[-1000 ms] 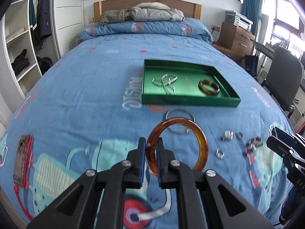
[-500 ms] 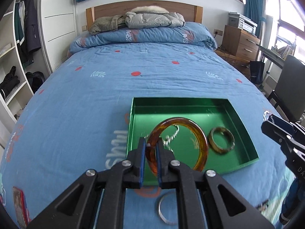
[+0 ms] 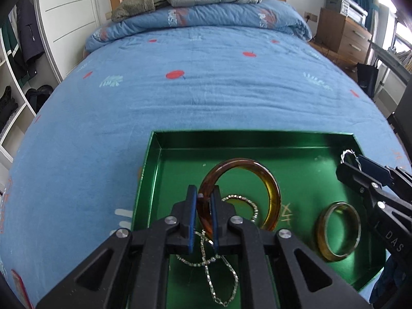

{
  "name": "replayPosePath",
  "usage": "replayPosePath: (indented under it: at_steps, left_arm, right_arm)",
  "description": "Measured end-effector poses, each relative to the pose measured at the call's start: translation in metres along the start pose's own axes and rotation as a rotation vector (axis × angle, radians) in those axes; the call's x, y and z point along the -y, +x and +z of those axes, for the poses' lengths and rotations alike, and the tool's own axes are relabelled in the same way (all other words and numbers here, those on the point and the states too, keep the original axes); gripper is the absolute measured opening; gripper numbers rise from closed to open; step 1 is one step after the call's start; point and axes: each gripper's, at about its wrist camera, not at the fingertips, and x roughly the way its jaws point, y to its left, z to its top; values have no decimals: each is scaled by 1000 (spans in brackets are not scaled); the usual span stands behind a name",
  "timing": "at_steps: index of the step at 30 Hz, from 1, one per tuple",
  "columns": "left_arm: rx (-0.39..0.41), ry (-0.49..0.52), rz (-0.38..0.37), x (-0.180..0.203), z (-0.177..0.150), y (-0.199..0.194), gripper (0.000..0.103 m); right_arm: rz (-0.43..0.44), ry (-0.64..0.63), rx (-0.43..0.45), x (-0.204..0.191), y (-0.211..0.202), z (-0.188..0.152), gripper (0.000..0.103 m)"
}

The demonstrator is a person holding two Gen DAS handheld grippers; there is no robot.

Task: Organize jewelry
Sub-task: 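Carry the amber bangle with the left tool while the right tool carries the hoop into the tray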

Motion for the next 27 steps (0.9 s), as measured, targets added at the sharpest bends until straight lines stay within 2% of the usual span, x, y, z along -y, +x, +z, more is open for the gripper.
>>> replayPosePath:
  at_steps: [4, 9, 16, 19, 22, 27]
  left_arm:
    - [-54, -9, 8, -1, -2, 17, 9]
    - [-80, -3, 10, -2, -4, 22, 10]
    - [-85, -43, -20, -9, -5, 25, 12]
    - [-84, -64, -62, -13, -3, 20, 12]
    - [-70, -58, -77, -16, 1, 7, 13]
    - [-7, -44, -68, -26, 9, -40, 13]
  right_arm:
    - [-33, -6, -129, 5, 29, -6, 39]
    - [-71, -68, -221, -4, 40, -9, 39]
    - [-81, -78, -230, -8, 37, -11, 40]
    - [-69, -69, -222, -7, 35, -9, 45]
    - [-46, -54, -191, -6, 24, -4, 51]
    - [-18, -39, -122, -9, -19, 6, 52]
